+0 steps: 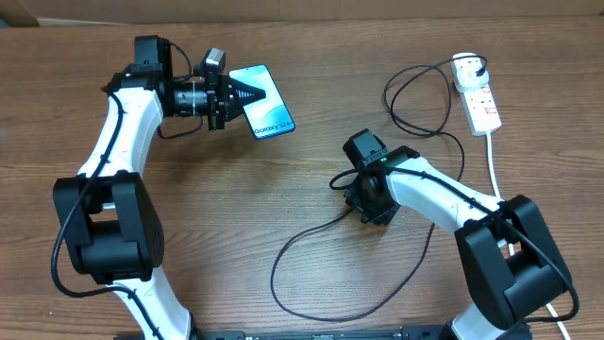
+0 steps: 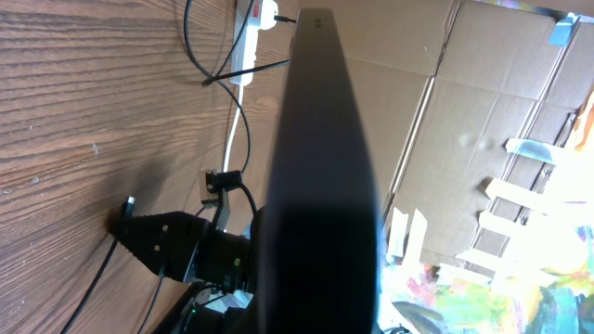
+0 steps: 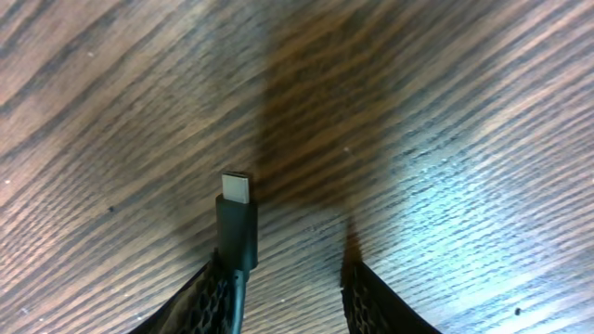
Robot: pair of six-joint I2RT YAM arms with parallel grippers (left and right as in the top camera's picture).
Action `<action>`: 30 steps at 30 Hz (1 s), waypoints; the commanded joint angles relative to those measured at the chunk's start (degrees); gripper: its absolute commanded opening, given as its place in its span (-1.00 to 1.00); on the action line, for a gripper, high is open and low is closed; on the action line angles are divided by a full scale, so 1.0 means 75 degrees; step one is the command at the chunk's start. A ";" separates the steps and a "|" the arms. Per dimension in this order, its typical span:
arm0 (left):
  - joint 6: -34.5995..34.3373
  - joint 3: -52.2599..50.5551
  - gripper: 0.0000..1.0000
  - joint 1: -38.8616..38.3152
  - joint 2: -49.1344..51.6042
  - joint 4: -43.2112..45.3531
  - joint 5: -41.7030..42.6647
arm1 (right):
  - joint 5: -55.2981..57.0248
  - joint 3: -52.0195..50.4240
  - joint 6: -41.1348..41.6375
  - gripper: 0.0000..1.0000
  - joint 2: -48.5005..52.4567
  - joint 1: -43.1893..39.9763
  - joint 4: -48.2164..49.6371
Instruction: Plug charger to phone and switch on socket
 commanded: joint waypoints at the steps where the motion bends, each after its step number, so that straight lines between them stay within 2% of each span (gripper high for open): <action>1: -0.0076 0.0032 -0.92 -0.0003 -0.0047 0.0023 0.0399 | 0.0213 -0.0064 0.0035 -0.21 0.0009 0.0044 -0.0038; 9: -0.0076 0.0032 -0.91 -0.0006 -0.0047 0.0026 0.0393 | -0.0388 -0.0064 0.0000 -0.16 0.0009 0.0044 -0.0029; 18: -0.0073 0.0032 -0.92 -0.0006 -0.0047 0.0026 0.0364 | -0.0551 -0.0064 -0.0224 -0.31 0.0009 0.0035 0.0119; 30: -0.0076 0.0032 -0.92 -0.0006 -0.0047 0.0023 0.0364 | 0.0134 -0.0064 -0.0221 -0.43 0.0009 0.0035 0.0213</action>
